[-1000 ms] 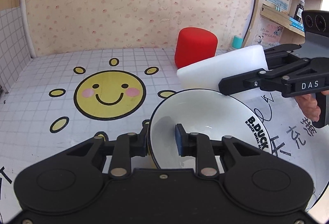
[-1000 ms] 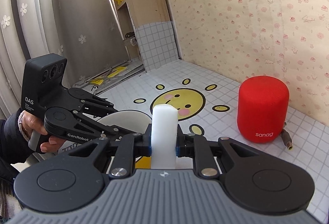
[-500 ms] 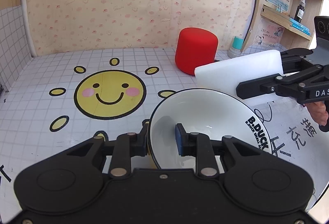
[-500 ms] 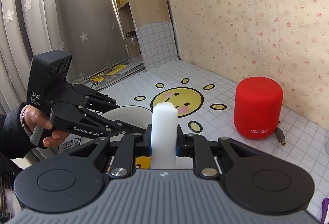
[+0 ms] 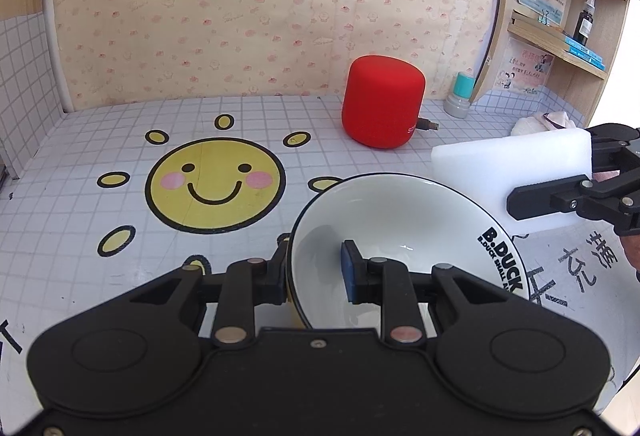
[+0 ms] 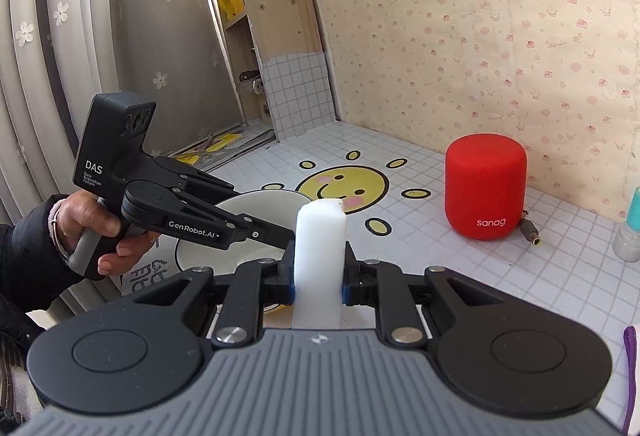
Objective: Clean bowl
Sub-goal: 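Wipe the white sponge across the bowl's outer wall with the right gripper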
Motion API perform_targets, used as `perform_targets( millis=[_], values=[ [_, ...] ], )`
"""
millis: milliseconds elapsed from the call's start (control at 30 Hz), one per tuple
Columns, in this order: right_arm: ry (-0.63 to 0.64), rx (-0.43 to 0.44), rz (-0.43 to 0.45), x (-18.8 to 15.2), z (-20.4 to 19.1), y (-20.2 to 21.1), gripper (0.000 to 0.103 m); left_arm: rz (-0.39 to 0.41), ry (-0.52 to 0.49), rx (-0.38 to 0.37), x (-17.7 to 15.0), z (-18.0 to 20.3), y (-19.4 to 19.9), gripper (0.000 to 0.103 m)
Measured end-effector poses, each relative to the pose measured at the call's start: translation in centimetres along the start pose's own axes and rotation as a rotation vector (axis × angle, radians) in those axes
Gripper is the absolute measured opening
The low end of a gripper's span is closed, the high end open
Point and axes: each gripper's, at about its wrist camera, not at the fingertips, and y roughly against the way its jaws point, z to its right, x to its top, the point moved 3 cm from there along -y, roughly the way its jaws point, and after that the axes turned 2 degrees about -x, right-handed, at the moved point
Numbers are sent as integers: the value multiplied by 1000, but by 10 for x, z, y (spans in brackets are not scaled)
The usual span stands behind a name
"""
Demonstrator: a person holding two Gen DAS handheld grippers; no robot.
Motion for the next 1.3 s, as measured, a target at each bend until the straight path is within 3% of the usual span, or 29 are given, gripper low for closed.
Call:
perform_targets(
  millis=[900,1300],
  values=[
    [24,63,-59,38,13,-65,21,-3,-20,0,-1,2,0,27],
    [4,38,-46,27,13,-48,21,-3,-9,11,-1,4,0,27]
  ],
)
